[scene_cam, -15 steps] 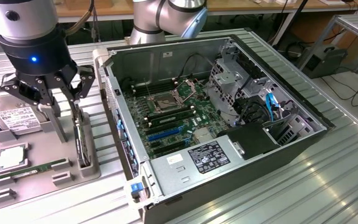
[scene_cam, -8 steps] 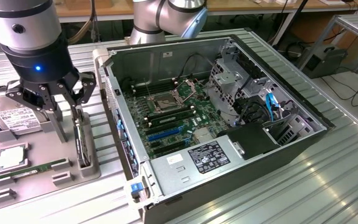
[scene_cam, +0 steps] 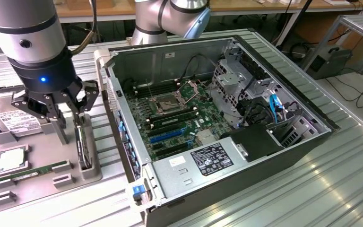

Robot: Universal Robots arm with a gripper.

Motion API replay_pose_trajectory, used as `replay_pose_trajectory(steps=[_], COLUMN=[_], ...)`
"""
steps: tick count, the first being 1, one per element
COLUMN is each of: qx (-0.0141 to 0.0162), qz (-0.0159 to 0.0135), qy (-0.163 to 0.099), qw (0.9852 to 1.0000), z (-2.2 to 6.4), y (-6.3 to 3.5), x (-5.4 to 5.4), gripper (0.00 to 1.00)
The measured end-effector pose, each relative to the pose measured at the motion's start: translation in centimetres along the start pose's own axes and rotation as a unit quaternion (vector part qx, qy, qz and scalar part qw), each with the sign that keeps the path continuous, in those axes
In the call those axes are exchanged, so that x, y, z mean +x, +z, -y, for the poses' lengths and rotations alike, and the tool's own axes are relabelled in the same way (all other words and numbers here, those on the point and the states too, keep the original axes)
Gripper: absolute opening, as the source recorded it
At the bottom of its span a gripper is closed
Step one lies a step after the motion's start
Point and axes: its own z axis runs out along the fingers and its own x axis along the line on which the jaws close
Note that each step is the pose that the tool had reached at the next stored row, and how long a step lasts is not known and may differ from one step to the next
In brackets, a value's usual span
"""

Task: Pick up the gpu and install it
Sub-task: 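Pick up the gpu and move the gpu toward the slot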

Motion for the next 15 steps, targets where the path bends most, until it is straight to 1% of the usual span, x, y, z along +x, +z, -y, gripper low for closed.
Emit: replay_pose_trajectory(steps=[12,13,15], qx=[0.0000,0.0000,0.0000], qz=[0.0000,0.0000,0.0000], qy=[0.000,0.000,0.000], qw=[1.0000,1.0000,1.0000], z=[0.16,0.24,0.32], y=[2.15,2.56,2.98], x=[0.0,0.0,0.0], gripper=[0.36,0.36,0.36])
